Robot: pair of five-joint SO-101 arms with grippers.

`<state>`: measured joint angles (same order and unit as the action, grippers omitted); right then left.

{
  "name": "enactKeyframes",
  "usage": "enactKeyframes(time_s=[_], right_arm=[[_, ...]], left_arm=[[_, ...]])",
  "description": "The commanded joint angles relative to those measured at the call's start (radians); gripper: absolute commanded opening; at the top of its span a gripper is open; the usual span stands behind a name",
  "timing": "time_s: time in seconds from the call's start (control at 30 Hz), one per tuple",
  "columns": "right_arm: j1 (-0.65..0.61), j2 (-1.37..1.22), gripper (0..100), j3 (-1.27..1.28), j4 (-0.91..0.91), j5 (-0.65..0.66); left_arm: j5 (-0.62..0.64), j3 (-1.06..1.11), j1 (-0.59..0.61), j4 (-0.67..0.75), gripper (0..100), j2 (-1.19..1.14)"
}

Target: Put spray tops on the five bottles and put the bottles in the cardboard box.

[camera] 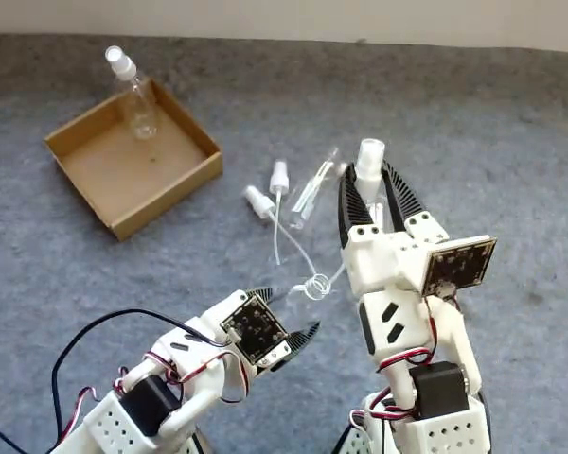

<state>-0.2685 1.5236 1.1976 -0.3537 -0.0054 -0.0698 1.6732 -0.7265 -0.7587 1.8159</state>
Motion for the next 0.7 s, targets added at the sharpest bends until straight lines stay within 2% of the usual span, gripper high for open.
enactKeyframes(time_s=[0.0,0.27,0.5,0.67], right_arm=[[-0.001,0.012,0.9,-0.111,0.021,0.015],[-0.002,0.012,0.9,-0.249,0.015,0.015],[-0.004,0.012,0.9,-0.246,0.013,0.014],[-0.005,0.012,0.9,-0.176,-0.056,0.012]], left_arm=[[-0.011,0.022,-0.005,0.025,6,0.015],[-0.011,0.022,-0.005,0.025,6,0.015],[-0.011,0.022,-0.005,0.025,6,0.015],[-0.011,0.022,-0.005,0.025,6,0.015]])
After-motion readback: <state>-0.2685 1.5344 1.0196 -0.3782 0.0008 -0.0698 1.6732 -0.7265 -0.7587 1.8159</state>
